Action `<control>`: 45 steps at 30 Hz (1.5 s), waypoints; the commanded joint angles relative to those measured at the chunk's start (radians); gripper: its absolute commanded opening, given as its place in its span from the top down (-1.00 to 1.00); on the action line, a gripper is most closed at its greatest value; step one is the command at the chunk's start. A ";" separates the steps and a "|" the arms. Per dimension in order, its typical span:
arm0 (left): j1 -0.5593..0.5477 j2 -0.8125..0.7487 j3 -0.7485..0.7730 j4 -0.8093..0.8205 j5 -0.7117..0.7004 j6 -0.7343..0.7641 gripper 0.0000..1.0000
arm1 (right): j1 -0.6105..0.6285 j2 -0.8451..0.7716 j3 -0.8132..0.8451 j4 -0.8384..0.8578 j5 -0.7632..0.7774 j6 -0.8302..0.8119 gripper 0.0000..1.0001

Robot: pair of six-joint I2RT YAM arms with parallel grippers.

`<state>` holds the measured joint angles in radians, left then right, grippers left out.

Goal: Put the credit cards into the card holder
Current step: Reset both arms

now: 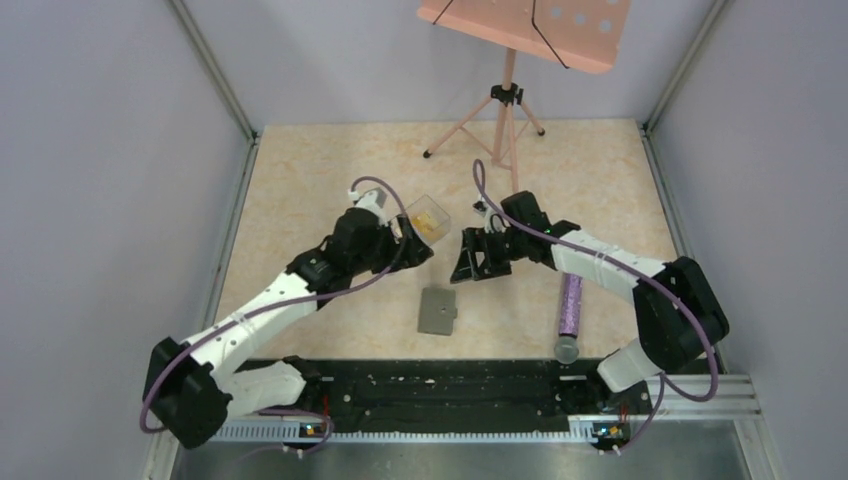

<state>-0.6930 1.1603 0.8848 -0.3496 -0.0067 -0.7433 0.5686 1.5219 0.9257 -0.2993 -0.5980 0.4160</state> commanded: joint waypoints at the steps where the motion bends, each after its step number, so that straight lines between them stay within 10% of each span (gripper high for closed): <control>1: 0.167 -0.147 -0.203 0.331 0.264 -0.160 -0.85 | -0.075 -0.086 -0.040 0.018 0.008 -0.004 -0.75; 14: 0.523 -0.315 -0.267 0.118 0.308 -0.014 -0.98 | -0.430 -0.254 -0.168 0.011 0.071 -0.016 -0.97; 22: 0.540 -0.233 -0.176 0.007 -0.137 0.258 -0.98 | -0.442 -0.456 -0.300 0.143 0.535 -0.128 -0.97; 31: 0.552 -0.200 -0.539 0.708 -0.506 0.613 -0.98 | -0.441 -0.656 -0.760 0.803 0.910 -0.235 -0.98; 45: 0.814 0.328 -0.643 1.563 0.032 0.657 -0.98 | -0.623 -0.264 -0.710 1.246 0.695 -0.274 -0.98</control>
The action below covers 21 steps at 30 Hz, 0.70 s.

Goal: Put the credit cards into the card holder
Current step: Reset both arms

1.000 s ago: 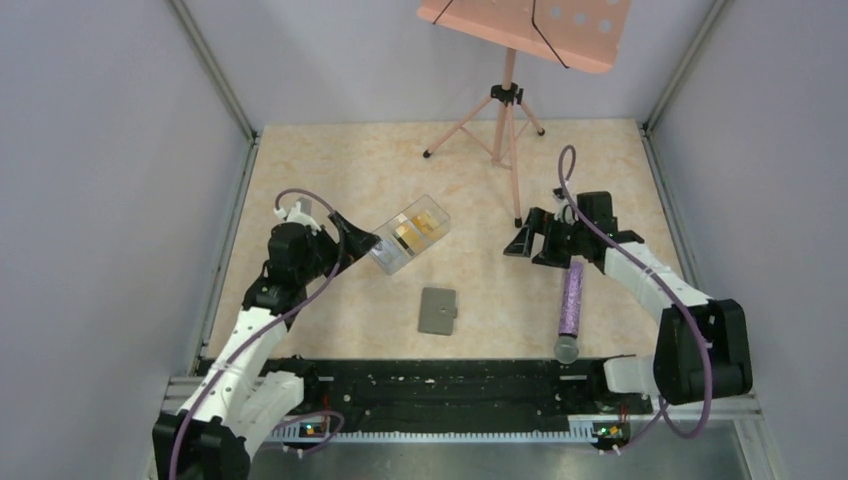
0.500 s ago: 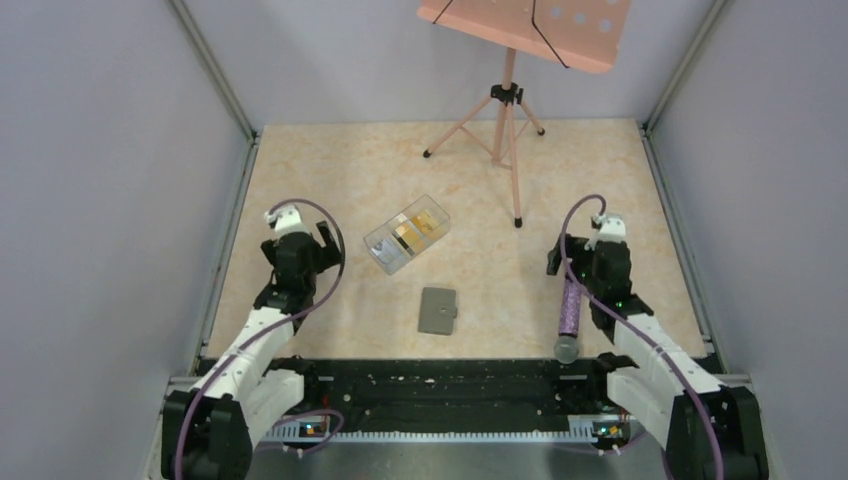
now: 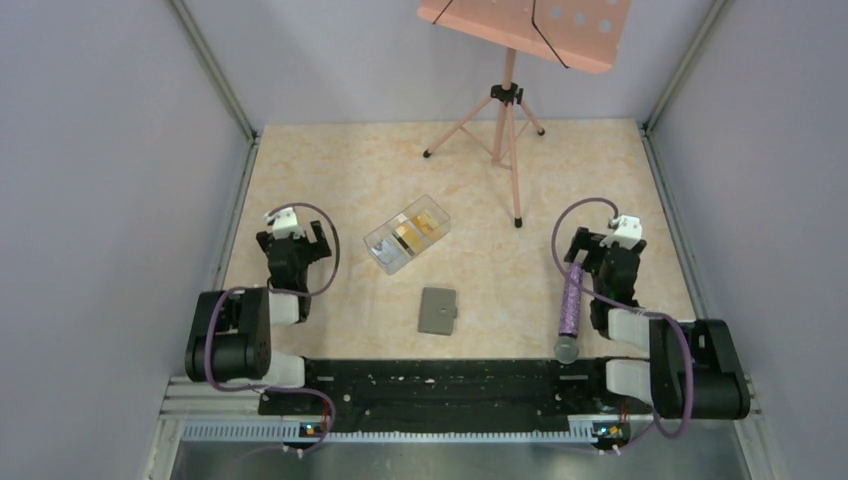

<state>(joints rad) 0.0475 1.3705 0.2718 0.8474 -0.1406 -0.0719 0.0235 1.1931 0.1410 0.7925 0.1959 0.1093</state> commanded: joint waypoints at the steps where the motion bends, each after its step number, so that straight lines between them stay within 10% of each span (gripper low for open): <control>1: 0.080 0.086 -0.012 0.274 0.209 -0.019 -0.98 | -0.090 0.082 0.083 0.155 -0.117 0.029 -0.98; 5: 0.081 0.097 0.008 0.261 0.226 0.004 -0.98 | -0.098 0.262 0.011 0.486 -0.230 -0.027 -0.95; 21: 0.051 0.093 0.050 0.161 0.201 0.032 -0.98 | -0.059 0.263 0.048 0.415 -0.200 -0.068 -0.97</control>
<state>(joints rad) 0.1158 1.4677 0.2855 0.9836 0.0620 -0.0669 -0.0422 1.4570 0.1711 1.1385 0.0128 0.0525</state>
